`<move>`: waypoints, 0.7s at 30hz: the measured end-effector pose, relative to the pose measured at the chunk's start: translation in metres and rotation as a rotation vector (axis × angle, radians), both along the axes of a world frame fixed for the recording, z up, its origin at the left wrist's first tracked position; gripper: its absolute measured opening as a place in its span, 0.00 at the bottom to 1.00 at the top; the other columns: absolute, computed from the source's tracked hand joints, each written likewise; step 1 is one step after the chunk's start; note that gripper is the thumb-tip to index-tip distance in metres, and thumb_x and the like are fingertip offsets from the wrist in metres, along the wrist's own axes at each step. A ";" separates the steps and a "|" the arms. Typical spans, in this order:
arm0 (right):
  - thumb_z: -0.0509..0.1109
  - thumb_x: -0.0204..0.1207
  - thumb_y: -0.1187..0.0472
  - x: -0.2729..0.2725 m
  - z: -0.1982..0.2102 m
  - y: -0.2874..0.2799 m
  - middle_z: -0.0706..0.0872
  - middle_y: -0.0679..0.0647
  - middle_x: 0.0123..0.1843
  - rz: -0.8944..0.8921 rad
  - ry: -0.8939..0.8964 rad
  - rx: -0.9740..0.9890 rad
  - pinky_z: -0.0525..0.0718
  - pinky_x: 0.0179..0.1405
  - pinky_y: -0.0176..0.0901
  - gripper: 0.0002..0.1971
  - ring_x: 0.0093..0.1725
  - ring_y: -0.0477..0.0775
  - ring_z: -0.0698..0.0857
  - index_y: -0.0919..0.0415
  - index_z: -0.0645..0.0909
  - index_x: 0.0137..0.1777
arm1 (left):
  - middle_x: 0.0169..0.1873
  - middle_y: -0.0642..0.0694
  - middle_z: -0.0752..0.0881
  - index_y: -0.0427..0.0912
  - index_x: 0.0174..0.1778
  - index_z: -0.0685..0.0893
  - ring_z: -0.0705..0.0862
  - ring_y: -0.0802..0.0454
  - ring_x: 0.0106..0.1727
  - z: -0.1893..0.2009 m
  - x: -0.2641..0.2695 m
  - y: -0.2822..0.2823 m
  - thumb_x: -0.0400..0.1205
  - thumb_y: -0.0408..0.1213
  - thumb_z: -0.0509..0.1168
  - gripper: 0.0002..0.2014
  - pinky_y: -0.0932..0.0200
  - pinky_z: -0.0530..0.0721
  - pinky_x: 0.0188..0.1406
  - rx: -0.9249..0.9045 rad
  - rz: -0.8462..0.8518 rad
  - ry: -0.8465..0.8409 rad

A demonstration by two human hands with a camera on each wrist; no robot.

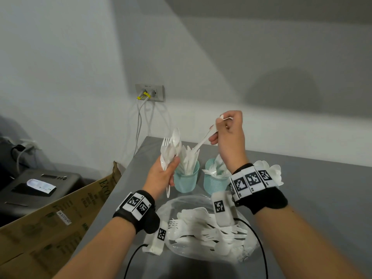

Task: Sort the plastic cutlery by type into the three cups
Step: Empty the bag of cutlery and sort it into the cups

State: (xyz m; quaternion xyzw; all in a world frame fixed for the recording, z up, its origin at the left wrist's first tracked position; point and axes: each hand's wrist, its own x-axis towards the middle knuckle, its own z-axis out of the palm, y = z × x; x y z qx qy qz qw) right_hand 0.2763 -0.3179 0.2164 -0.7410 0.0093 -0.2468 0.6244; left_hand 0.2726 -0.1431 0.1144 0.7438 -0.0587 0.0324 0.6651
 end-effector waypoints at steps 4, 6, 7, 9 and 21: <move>0.58 0.84 0.58 0.001 -0.023 0.007 0.81 0.47 0.41 0.012 0.045 -0.188 0.88 0.41 0.53 0.02 0.35 0.57 0.86 0.55 0.68 0.51 | 0.18 0.51 0.74 0.43 0.44 0.76 0.73 0.57 0.18 -0.004 0.000 0.005 0.84 0.45 0.63 0.09 0.62 0.79 0.23 -0.016 0.032 -0.015; 0.59 0.83 0.56 0.003 -0.047 0.012 0.84 0.49 0.42 0.065 0.161 -0.341 0.87 0.44 0.57 0.04 0.39 0.58 0.87 0.55 0.70 0.51 | 0.21 0.49 0.75 0.44 0.47 0.77 0.73 0.59 0.20 -0.006 0.000 0.006 0.84 0.45 0.63 0.07 0.64 0.79 0.25 0.005 0.045 -0.033; 0.59 0.83 0.55 0.004 -0.059 0.014 0.85 0.49 0.43 0.085 0.221 -0.446 0.87 0.45 0.57 0.04 0.41 0.57 0.87 0.54 0.72 0.50 | 0.23 0.49 0.75 0.45 0.48 0.78 0.74 0.60 0.21 -0.008 0.000 0.007 0.84 0.44 0.63 0.07 0.66 0.79 0.26 0.014 0.052 -0.039; 0.62 0.80 0.53 0.007 -0.078 0.015 0.88 0.49 0.44 0.087 0.278 -0.700 0.84 0.51 0.55 0.05 0.46 0.57 0.86 0.52 0.77 0.48 | 0.28 0.51 0.78 0.44 0.52 0.78 0.76 0.62 0.24 -0.013 -0.001 0.006 0.83 0.41 0.64 0.06 0.68 0.79 0.29 0.020 0.059 -0.046; 0.62 0.83 0.55 -0.010 -0.037 0.033 0.81 0.42 0.50 0.329 -0.030 -0.479 0.72 0.52 0.27 0.11 0.56 0.45 0.78 0.52 0.86 0.57 | 0.45 0.70 0.82 0.67 0.52 0.76 0.81 0.70 0.48 -0.032 0.002 0.014 0.81 0.39 0.65 0.14 0.61 0.78 0.47 0.354 0.071 -0.181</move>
